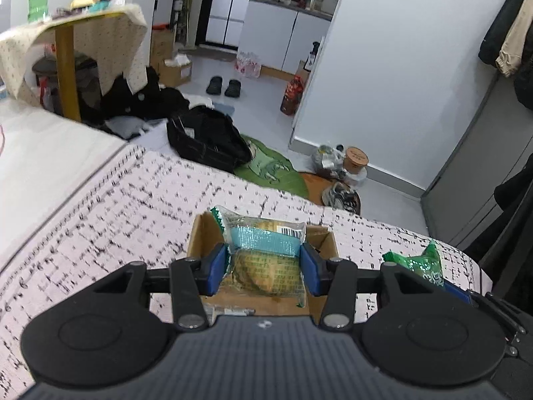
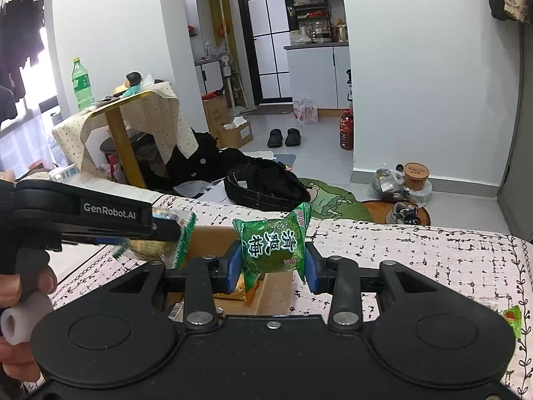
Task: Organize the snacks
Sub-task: 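Carry the cookie pack into the box with the left tool while the right drops the green pack in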
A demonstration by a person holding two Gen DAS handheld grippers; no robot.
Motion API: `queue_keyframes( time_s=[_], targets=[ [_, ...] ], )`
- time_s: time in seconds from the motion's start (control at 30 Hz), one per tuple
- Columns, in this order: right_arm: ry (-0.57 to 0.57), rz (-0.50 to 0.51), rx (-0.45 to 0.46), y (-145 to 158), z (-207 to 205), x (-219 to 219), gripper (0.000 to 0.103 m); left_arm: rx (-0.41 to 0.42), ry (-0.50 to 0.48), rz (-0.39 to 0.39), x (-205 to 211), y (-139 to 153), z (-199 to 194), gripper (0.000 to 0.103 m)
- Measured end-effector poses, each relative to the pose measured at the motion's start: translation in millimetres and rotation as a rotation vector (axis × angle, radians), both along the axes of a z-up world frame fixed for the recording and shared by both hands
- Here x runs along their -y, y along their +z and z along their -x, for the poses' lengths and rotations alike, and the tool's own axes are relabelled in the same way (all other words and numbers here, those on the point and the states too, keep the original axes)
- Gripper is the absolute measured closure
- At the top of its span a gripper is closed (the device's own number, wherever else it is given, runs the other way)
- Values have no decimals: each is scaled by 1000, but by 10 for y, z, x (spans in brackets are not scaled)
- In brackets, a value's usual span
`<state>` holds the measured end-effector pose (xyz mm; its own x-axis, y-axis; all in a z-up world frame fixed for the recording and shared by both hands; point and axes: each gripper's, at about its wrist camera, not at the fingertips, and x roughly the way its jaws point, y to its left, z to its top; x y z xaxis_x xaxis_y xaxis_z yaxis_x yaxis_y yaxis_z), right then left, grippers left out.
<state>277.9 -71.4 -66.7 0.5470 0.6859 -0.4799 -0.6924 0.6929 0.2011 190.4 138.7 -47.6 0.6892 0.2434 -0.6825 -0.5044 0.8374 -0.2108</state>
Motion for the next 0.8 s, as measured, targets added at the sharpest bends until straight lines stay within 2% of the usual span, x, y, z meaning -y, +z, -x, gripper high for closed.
queue_keyframes(
  time_s=[0.13,0.2,0.27,0.7,0.77,0.8],
  targets=[
    [2,-1,-7,-10,9,-19,66,-11,-15,43,-37,-73,4,53],
    [2,0,-9,-20,17,-36,66,-2,-19,62,-59,-99,16,46],
    [6,-1,-13,-33,26,-56,66,-7,4,57,-74,-108,29,41],
    [71,29,-26,-133,45,-336,65,-26,75,7,-277,-57,185,34],
    [88,34,-36,-158,62,-381,63,-33,80,4,-296,-79,213,32],
    [104,39,-40,-169,79,-403,58,-39,82,4,-305,-93,226,32]
  ],
)
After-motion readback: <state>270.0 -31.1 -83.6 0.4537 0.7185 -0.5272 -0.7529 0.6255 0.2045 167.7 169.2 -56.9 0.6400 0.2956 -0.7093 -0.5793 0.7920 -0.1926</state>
